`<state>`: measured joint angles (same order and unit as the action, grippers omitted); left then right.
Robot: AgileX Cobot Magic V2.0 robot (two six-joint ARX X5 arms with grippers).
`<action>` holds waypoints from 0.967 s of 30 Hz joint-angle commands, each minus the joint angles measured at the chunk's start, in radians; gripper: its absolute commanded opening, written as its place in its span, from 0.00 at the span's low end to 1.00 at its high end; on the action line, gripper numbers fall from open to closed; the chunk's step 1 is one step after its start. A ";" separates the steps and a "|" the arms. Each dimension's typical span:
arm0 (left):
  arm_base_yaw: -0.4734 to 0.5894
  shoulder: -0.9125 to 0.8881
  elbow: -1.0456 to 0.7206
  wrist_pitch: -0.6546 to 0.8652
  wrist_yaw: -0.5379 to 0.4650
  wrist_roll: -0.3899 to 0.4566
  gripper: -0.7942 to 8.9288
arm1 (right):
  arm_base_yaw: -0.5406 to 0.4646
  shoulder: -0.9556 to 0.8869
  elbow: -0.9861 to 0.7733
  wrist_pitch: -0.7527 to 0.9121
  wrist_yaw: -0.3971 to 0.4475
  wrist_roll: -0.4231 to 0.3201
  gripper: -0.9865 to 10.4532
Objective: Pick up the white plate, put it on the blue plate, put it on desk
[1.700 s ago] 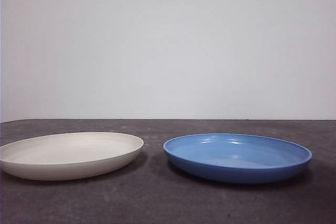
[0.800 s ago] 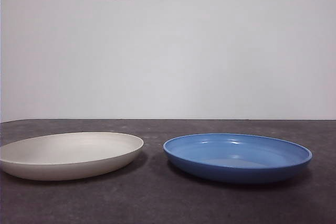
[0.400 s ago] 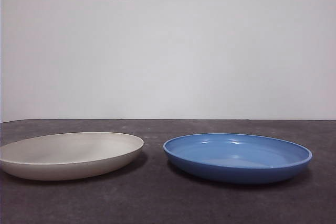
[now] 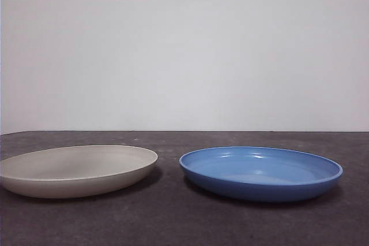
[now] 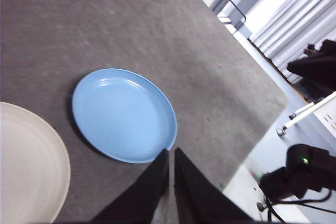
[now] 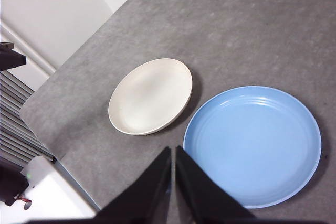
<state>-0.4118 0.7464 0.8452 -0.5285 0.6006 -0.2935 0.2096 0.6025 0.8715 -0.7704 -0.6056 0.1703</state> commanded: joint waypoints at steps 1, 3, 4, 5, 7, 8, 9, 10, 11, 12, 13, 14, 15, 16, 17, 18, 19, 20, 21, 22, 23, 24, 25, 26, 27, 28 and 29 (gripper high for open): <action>-0.015 0.003 0.019 0.005 0.006 0.026 0.11 | 0.004 0.002 0.020 0.006 -0.005 -0.026 0.09; -0.015 0.002 0.019 0.003 0.006 0.040 0.11 | 0.004 0.002 0.020 0.006 -0.005 -0.028 0.10; -0.015 0.002 0.019 0.003 0.006 0.047 0.13 | 0.004 0.002 0.020 0.007 -0.005 -0.029 0.10; -0.015 0.002 0.019 0.003 0.006 0.051 0.16 | 0.004 0.002 0.020 0.007 -0.004 -0.029 0.11; -0.015 0.003 0.019 0.003 0.006 0.058 0.32 | 0.004 0.003 0.020 0.007 -0.003 -0.029 0.22; -0.015 0.003 0.019 0.003 0.006 0.065 0.41 | 0.004 0.003 0.020 0.007 0.001 -0.028 0.29; -0.015 0.002 0.019 0.004 0.006 0.074 0.51 | 0.004 0.003 0.020 0.007 0.006 -0.028 0.37; -0.015 0.002 0.019 0.005 0.006 0.079 0.59 | 0.004 0.003 0.020 0.007 0.009 -0.028 0.44; -0.015 0.002 0.019 0.005 0.006 0.082 0.63 | 0.004 0.003 0.020 0.007 0.011 -0.028 0.50; -0.015 0.002 0.019 0.006 0.006 0.084 0.65 | 0.004 0.003 0.020 0.007 0.014 -0.028 0.56; -0.015 0.002 0.019 0.006 0.006 0.084 0.66 | 0.004 0.003 0.020 0.007 0.023 -0.028 0.58; -0.015 0.002 0.019 0.005 0.006 0.083 0.66 | 0.004 0.003 0.020 0.007 0.032 -0.028 0.59; -0.015 0.002 0.019 0.003 0.006 0.083 0.66 | 0.004 0.003 0.020 0.007 0.041 -0.028 0.59; -0.015 0.002 0.019 0.002 0.006 0.081 0.66 | 0.004 0.003 0.020 0.007 0.046 -0.028 0.59; -0.015 0.002 0.019 0.004 0.006 0.077 0.66 | 0.004 0.003 0.020 0.008 0.049 -0.028 0.59; -0.015 0.002 0.019 0.003 0.006 0.070 0.66 | 0.004 0.003 0.020 0.008 0.049 -0.028 0.59; -0.014 0.003 0.019 0.002 0.006 0.063 0.66 | 0.004 0.003 0.020 0.008 0.050 -0.028 0.59; -0.011 0.004 0.019 0.000 0.006 0.055 0.66 | 0.004 0.003 0.020 0.006 0.050 -0.028 0.59; -0.007 0.005 0.019 -0.004 0.006 0.046 0.66 | 0.004 0.003 0.020 0.006 0.050 -0.027 0.59; 0.000 0.007 0.020 -0.009 0.006 0.037 0.66 | 0.004 0.003 0.020 0.008 0.049 -0.026 0.59; 0.007 0.009 0.022 -0.015 0.006 0.031 0.66 | 0.004 0.003 0.020 0.008 0.049 -0.026 0.59; 0.019 0.013 0.028 -0.030 0.006 0.030 0.66 | 0.004 0.003 0.020 0.008 0.049 -0.027 0.59; 0.035 0.019 0.036 -0.047 0.006 0.030 0.66 | 0.004 0.003 0.020 0.010 0.049 -0.027 0.59; 0.053 0.028 0.048 -0.065 0.006 0.031 0.66 | 0.004 0.003 0.020 0.013 0.050 -0.027 0.59; 0.074 0.040 0.063 -0.086 0.006 0.031 0.66 | 0.004 0.003 0.020 0.018 0.049 -0.027 0.59; 0.101 0.057 0.083 -0.113 0.006 0.031 0.66 | 0.004 0.003 0.020 0.024 0.050 -0.027 0.59; 0.128 0.076 0.103 -0.138 0.006 0.031 0.66 | 0.004 0.003 0.020 0.030 0.049 -0.027 0.59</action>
<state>-0.2989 0.8032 0.9138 -0.6628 0.6029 -0.2562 0.2096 0.6029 0.8719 -0.7570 -0.5564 0.1528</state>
